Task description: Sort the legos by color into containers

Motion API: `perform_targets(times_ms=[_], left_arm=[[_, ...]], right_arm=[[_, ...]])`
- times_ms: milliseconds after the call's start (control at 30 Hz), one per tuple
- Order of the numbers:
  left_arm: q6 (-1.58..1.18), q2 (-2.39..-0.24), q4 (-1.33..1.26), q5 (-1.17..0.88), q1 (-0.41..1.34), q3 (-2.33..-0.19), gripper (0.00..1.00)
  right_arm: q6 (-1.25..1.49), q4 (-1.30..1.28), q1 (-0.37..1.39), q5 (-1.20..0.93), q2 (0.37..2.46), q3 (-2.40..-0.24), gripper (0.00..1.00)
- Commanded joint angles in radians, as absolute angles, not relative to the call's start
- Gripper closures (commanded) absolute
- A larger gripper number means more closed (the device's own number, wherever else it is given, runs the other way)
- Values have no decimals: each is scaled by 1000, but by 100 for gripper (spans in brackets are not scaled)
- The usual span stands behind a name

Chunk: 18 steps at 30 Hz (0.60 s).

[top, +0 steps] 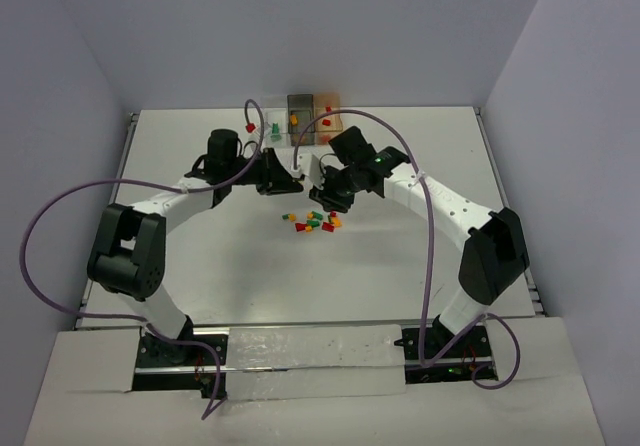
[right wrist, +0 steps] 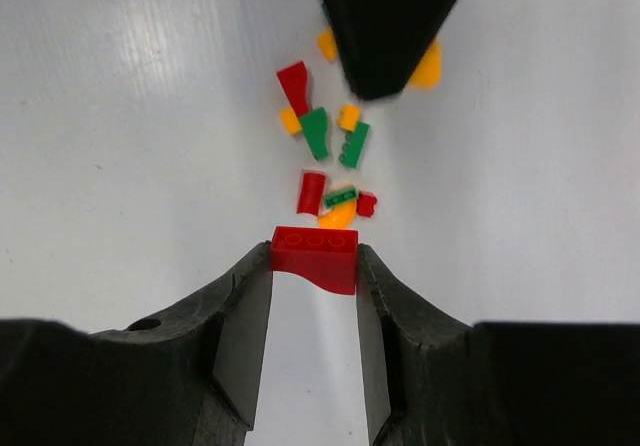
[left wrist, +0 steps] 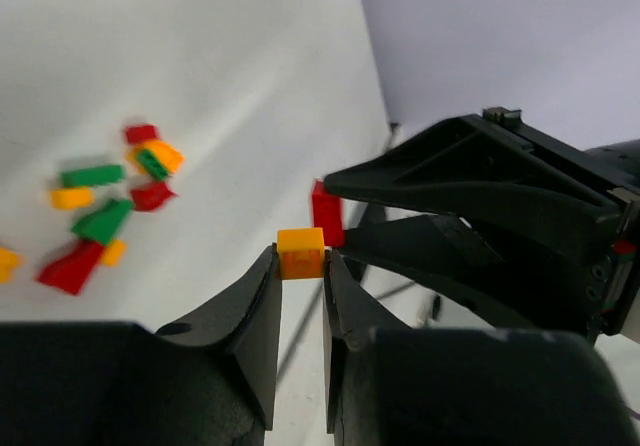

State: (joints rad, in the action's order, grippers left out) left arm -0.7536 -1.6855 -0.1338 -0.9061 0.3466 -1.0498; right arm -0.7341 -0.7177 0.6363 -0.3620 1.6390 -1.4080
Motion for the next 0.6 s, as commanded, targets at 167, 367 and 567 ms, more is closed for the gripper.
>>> perform_targets(times_ms=[167, 367, 567], left_arm=[[-354, -1856, 101, -360, 348, -1530, 97], [-351, -2123, 103, -239, 351, -1849, 97], [-339, -2327, 92, -185, 357, -2075, 93]], right_arm=[[-582, -635, 437, -362, 1761, -1645, 100], [-434, -541, 384, -345, 1901, -1831, 100], [-319, -380, 353, -300, 2049, -1960, 100]])
